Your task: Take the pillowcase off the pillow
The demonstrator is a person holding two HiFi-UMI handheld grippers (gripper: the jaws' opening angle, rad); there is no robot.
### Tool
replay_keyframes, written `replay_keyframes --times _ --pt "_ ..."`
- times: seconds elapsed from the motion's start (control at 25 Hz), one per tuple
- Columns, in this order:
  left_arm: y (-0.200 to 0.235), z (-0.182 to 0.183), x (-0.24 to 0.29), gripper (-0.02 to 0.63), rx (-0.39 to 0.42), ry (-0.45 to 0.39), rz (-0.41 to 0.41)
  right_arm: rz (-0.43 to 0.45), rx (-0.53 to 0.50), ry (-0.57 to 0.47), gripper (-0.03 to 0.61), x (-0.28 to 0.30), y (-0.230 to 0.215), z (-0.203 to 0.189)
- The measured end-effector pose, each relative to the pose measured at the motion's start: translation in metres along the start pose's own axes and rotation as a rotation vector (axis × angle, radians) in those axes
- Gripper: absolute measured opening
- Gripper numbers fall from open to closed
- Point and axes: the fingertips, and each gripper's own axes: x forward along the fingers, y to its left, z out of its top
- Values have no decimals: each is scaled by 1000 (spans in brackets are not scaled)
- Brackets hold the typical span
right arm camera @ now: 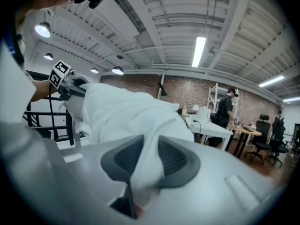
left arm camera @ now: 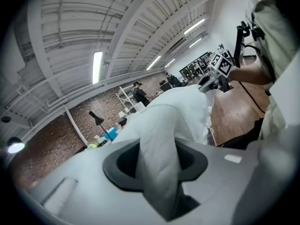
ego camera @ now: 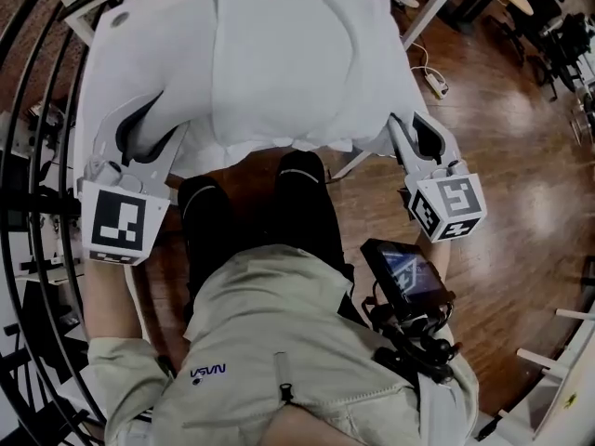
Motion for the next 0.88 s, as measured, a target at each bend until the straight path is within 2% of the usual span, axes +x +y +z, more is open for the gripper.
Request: replay_keyframes --times 0.08,0.16,0.24,0.36,0.44,0.52,0.72,0.88 --pt "15 4 -6 137 -11 -18 39 -33 -8 -20 20 -8 -11 10" --pt "32 0 -11 118 -39 -24 92 -100 -45 -16 3 -14 -23 16" --pt "55 -10 -20 92 -91 -21 170 -205 -70 9 4 -20 -43 14" --pt "87 -24 -37 71 -159 -17 255 -366 -32 22 3 -34 -86 5" --pt "100 -38 -47 71 -201 -20 262 -422 3 13 3 -41 -108 0" --pt "106 -47 -55 71 -238 -26 254 -459 -12 21 3 -38 -118 -3" --pt "103 -55 -60 60 -256 -46 252 -604 -19 70 3 -25 -161 -16" --pt "110 -72 -74 60 -316 -71 257 -681 -10 133 3 -19 -191 -37"
